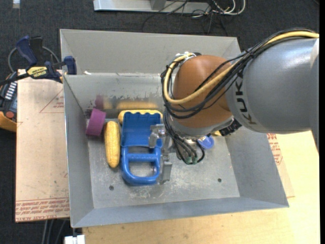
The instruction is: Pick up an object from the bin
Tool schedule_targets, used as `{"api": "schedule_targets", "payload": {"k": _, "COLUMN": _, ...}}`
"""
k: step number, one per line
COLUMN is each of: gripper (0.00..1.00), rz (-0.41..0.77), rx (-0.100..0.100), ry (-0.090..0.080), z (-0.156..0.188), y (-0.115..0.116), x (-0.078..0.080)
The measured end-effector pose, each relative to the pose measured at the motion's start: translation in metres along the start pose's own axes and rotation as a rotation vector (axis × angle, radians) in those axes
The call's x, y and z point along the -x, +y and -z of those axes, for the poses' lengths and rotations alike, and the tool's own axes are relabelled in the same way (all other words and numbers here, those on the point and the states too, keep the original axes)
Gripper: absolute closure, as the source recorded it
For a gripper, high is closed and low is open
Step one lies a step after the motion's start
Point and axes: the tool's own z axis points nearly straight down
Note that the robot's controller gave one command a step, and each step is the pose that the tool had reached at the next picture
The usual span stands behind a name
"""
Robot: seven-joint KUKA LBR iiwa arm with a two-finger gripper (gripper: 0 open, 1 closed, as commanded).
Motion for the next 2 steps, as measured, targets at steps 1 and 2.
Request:
{"api": "schedule_targets", "payload": {"k": 1, "gripper": 0.00, "rz": -0.001, "rx": 0.000, "ry": -0.003, "z": 0.003, "y": 0.000, "x": 0.000}}
{"api": "schedule_targets", "payload": {"k": 2, "gripper": 0.00, "rz": 0.064, "rx": 0.002, "ry": -0.007, "z": -0.081, "y": 0.018, "x": 0.009}}
